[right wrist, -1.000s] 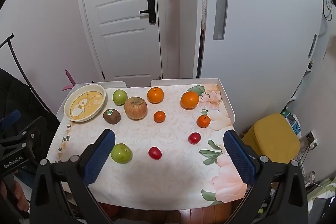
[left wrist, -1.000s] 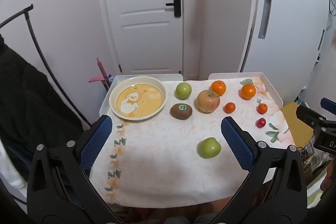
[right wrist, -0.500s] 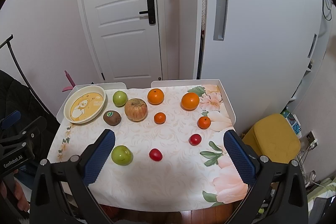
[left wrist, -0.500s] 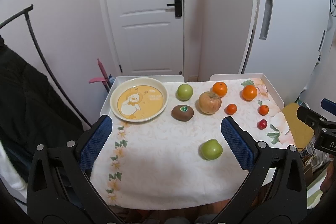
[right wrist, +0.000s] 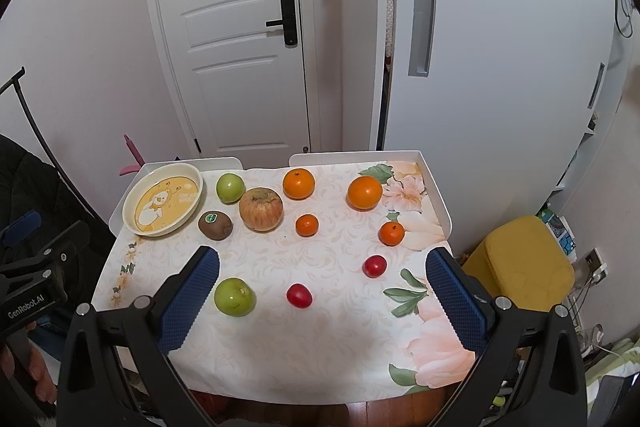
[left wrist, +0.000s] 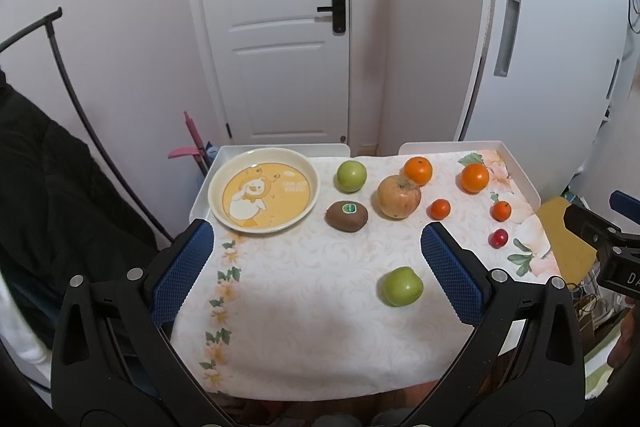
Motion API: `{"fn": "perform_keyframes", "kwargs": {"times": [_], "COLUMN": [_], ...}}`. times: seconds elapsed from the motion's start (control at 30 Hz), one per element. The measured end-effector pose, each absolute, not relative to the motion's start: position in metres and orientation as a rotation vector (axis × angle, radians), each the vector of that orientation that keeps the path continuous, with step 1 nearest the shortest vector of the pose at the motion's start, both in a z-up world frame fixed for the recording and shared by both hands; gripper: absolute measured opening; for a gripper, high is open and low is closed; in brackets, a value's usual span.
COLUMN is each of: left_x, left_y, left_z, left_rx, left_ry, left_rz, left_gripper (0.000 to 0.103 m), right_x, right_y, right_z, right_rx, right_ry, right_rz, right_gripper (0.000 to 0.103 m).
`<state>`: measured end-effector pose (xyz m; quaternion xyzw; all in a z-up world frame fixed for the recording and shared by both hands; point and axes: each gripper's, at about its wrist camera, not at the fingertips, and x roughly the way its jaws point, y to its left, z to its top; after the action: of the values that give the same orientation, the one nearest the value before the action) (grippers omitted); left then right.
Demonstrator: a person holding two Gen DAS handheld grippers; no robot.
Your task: Organize fruits
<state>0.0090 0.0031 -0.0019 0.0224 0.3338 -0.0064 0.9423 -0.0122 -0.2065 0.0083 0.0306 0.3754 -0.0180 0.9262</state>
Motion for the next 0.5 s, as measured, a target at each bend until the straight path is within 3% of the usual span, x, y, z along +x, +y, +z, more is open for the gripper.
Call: {"fn": "perform_keyframes", "kwargs": {"times": [0.5], "left_x": [0.0084], "left_y": [0.0023], "left_z": [0.0022], "left_rx": [0.048], "left_ry": [0.674], "left_rz": [-0.01], "left_gripper": [0.103], "right_x": [-0.0096], "right_y": [-0.207], "right_z": [0.0112], "right_rx": [0.061], "right_ry": [0.768], "right_rz": [-0.034], "right_gripper": [0.103]}}
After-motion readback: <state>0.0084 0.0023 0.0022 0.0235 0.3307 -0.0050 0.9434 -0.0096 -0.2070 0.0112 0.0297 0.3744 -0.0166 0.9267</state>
